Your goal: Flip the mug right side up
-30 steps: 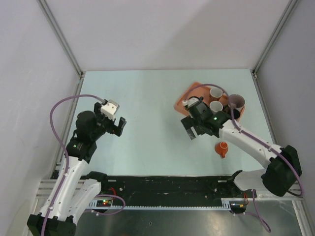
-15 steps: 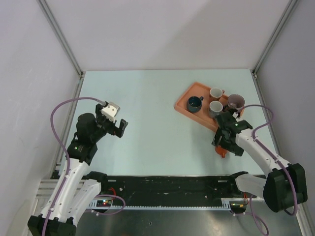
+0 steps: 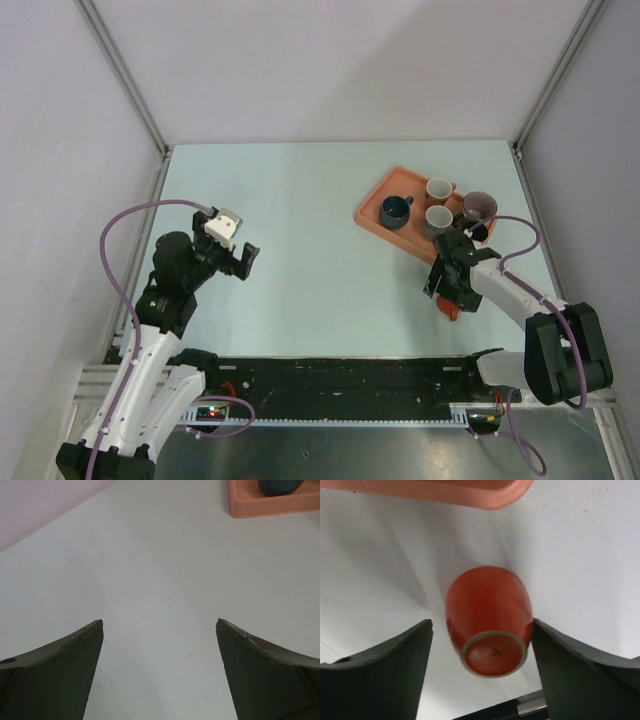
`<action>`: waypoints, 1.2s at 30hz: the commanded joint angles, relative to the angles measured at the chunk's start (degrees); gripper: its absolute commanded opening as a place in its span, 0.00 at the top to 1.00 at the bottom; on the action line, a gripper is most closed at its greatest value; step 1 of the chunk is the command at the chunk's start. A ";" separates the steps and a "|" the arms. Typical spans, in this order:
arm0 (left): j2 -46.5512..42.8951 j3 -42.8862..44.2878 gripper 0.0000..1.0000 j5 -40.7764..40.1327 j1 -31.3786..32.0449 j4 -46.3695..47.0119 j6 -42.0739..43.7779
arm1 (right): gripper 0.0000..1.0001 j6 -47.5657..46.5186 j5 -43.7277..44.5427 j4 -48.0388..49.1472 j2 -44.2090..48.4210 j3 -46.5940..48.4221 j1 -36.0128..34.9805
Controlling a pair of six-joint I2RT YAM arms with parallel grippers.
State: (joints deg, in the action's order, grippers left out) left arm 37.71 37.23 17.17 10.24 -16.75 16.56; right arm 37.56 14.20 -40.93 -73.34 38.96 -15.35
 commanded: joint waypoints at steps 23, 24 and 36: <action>-0.02 1.63 0.10 24.24 -0.02 5.07 0.66 | 1.00 -10.23 -40.94 18.09 3.92 16.61 -16.28; 0.03 2.50 0.11 25.64 0.14 5.11 4.62 | 1.00 -9.04 -44.57 20.37 3.56 18.62 -16.33; 1.71 10.13 0.24 31.16 7.49 17.99 44.55 | 1.00 4.83 -63.80 41.93 -7.97 39.33 -23.27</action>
State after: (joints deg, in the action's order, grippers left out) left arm 39.22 45.93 45.63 16.32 -9.58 49.65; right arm 37.85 -41.93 -8.64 -78.89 71.72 -36.53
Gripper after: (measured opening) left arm 0.776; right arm 0.635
